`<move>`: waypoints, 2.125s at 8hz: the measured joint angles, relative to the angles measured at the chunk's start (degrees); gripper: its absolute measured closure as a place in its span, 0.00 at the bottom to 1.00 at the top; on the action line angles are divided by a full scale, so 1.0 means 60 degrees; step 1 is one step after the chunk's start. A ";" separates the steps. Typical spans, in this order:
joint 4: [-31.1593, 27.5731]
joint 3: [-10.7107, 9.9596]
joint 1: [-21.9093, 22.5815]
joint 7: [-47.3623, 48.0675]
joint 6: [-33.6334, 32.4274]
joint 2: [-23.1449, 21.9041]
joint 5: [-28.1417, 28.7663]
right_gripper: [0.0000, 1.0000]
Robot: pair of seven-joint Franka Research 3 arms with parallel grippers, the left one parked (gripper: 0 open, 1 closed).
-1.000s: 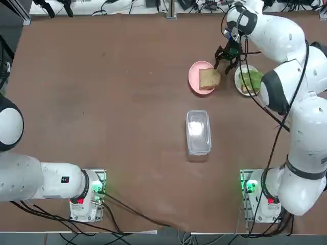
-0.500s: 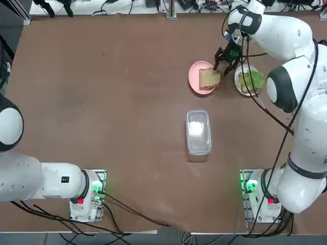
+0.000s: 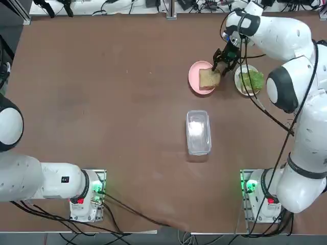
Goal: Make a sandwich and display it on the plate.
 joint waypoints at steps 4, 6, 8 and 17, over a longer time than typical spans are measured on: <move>-0.0092 0.0101 -0.0041 -0.0032 0.0063 0.0000 0.0000 0.26; -0.0109 0.0182 -0.0054 -0.0041 0.0099 0.0000 -0.0001 0.40; -0.0111 0.0229 -0.0055 -0.0043 0.0106 0.0000 -0.0007 0.55; -0.0111 0.0231 -0.0117 -0.0270 0.0103 -0.0222 -0.0211 0.94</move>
